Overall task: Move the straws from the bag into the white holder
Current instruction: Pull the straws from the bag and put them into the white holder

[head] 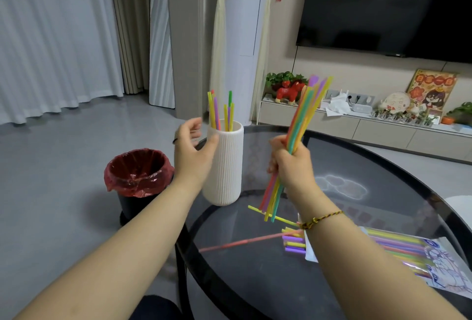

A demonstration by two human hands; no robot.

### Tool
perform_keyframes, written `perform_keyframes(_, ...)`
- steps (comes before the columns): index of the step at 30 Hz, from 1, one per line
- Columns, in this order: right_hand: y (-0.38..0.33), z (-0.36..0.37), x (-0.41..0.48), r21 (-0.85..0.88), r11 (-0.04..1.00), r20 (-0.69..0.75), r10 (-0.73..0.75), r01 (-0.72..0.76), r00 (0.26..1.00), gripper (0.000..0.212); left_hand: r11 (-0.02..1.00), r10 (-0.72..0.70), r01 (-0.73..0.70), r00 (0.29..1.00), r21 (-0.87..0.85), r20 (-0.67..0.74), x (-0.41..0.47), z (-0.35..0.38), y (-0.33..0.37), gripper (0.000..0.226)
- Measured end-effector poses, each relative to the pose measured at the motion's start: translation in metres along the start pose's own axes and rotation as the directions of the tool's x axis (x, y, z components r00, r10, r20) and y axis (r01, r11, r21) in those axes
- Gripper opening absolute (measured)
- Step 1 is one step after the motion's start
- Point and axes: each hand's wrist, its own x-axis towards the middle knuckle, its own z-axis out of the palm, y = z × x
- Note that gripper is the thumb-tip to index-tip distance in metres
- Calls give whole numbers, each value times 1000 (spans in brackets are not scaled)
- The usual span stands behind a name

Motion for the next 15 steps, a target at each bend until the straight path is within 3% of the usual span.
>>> perform_keyframes(2,-14,2,14,57,997,-50,-40,43,998,26,998,-10,10,1000,69,6,8,-5,-13,58)
perform_keyframes(7,-48,14,47,259,957,-140,-97,131,985,25,972,-165,124,965,199,203,29,-5,-34,101)
perform_keyframes(12,-65,30,77,327,919,-210,-154,217,966,25,970,-203,137,908,200,366,43,11,-39,118)
perform_keyframes(15,-66,41,90,357,904,-320,-120,236,940,24,978,-196,152,903,143,383,50,22,-39,120)
